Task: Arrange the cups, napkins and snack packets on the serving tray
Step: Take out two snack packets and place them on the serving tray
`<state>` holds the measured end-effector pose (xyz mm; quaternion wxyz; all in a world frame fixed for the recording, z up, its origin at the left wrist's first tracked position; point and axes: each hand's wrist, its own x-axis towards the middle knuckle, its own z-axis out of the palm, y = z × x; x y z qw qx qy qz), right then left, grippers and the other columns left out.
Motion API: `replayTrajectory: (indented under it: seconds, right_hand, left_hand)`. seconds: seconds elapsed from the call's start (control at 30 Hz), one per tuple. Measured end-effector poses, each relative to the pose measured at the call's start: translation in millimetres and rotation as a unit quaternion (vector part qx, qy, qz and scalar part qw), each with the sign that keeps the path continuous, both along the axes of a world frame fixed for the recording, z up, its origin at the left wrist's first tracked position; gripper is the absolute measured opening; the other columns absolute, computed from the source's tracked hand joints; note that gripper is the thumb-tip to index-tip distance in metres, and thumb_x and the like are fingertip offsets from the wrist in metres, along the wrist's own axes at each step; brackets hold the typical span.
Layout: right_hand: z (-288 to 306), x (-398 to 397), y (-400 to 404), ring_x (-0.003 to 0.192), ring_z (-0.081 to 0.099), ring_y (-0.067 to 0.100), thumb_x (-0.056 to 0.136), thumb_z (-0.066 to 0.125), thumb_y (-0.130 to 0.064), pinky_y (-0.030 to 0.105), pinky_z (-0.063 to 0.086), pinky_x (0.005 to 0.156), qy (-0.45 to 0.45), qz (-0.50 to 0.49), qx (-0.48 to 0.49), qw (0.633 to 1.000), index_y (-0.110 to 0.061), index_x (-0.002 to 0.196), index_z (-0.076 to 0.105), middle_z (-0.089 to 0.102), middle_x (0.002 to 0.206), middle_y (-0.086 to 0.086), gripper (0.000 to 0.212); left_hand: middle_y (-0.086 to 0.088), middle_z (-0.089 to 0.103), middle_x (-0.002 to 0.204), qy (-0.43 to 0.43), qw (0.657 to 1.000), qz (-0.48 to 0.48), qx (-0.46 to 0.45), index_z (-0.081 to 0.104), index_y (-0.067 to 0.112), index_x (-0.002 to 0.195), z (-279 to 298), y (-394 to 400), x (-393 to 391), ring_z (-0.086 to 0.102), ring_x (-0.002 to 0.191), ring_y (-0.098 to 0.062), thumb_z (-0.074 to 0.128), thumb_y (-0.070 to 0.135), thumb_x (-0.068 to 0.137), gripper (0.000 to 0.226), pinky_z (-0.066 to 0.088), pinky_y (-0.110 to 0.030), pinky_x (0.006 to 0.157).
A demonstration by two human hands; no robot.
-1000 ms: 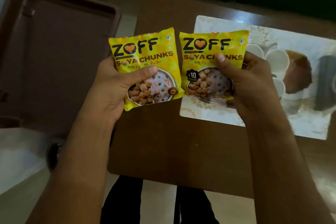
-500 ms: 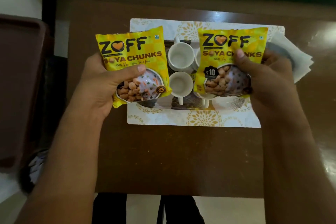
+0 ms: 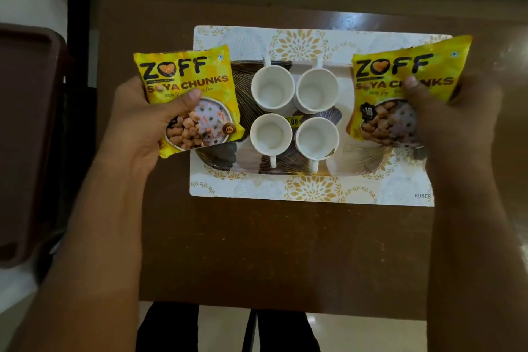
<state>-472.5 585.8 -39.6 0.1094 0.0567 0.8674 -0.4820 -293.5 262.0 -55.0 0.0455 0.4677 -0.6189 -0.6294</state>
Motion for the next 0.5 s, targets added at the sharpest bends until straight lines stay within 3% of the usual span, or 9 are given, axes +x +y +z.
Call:
replayTrajectory:
  seconds: [0.1,0.17,0.23,0.3,0.33,0.4,0.5]
  right_hand:
    - [-18.2,4.5,-3.1,0.102,0.075,0.021,0.091,0.077,-0.027,0.050,0.061,0.095,-0.024,0.019,0.019,0.999,-0.007,0.119,0.068,0.077,0.109,0.005,0.036]
    - [-28.5,9.7,-5.1,0.100,0.071,0.011,0.093,0.077,-0.028,0.045,0.059,0.096,-0.034,0.012,0.019,0.999,-0.008,0.123,0.060,0.073,0.105,-0.007,0.040]
    - [-36.9,14.0,-4.5,0.096,0.064,-0.006,0.094,0.076,-0.028,0.035,0.058,0.092,-0.022,0.013,0.036,0.999,-0.010,0.128,0.055,0.065,0.099,-0.019,0.044]
    - [-41.7,17.0,-2.6,0.095,0.061,-0.017,0.093,0.076,-0.029,0.019,0.053,0.087,0.011,0.032,0.071,0.997,-0.009,0.134,0.051,0.064,0.106,-0.019,0.051]
    - [-42.9,18.6,-1.9,0.099,0.062,-0.014,0.093,0.076,-0.029,0.017,0.052,0.087,0.030,0.043,0.089,0.995,-0.008,0.137,0.050,0.066,0.114,-0.011,0.055]
    - [-45.0,22.4,-1.7,0.114,0.065,0.014,0.094,0.074,-0.026,0.028,0.052,0.093,0.079,0.062,0.131,0.986,-0.005,0.141,0.048,0.064,0.129,0.009,0.058]
    - [-45.8,31.8,-4.8,0.124,0.056,0.033,0.096,0.067,-0.023,0.038,0.045,0.101,0.162,0.093,0.208,0.960,0.000,0.141,0.051,0.057,0.134,0.023,0.052]
  left_hand:
    - [0.002,0.084,0.108,-0.022,1.000,0.010,0.007,0.074,0.023,0.107,-13.0,0.2,-0.4,0.082,0.100,-0.017,0.090,0.018,0.079,0.033,0.067,-0.037,0.082]
    - [0.002,0.084,0.104,-0.024,1.000,0.009,0.012,0.074,0.019,0.111,-21.3,5.7,-2.5,0.082,0.098,-0.016,0.090,0.016,0.079,0.036,0.068,-0.034,0.079]
    - [0.003,0.084,0.103,-0.032,0.999,-0.002,-0.017,0.074,0.017,0.114,-28.0,12.0,-3.5,0.082,0.097,-0.015,0.090,0.016,0.081,0.037,0.068,-0.035,0.081]
    - [0.003,0.082,0.107,-0.051,0.992,-0.023,-0.109,0.073,0.018,0.116,-32.7,17.4,-3.3,0.081,0.099,-0.016,0.090,0.022,0.083,0.037,0.066,-0.042,0.090]
    - [0.004,0.080,0.110,-0.062,0.983,-0.036,-0.168,0.072,0.019,0.117,-33.8,20.4,-3.0,0.079,0.101,-0.015,0.089,0.026,0.083,0.038,0.064,-0.043,0.094]
    - [0.001,0.073,0.118,-0.078,0.954,-0.077,-0.281,0.067,0.019,0.124,-35.5,27.0,-2.6,0.069,0.107,-0.011,0.085,0.036,0.084,0.047,0.058,-0.037,0.097]
    - [-0.014,0.052,0.143,-0.123,0.911,-0.147,-0.366,0.043,0.013,0.156,-38.9,37.0,-2.9,0.050,0.131,-0.020,0.076,0.048,0.092,0.079,0.045,-0.035,0.106]
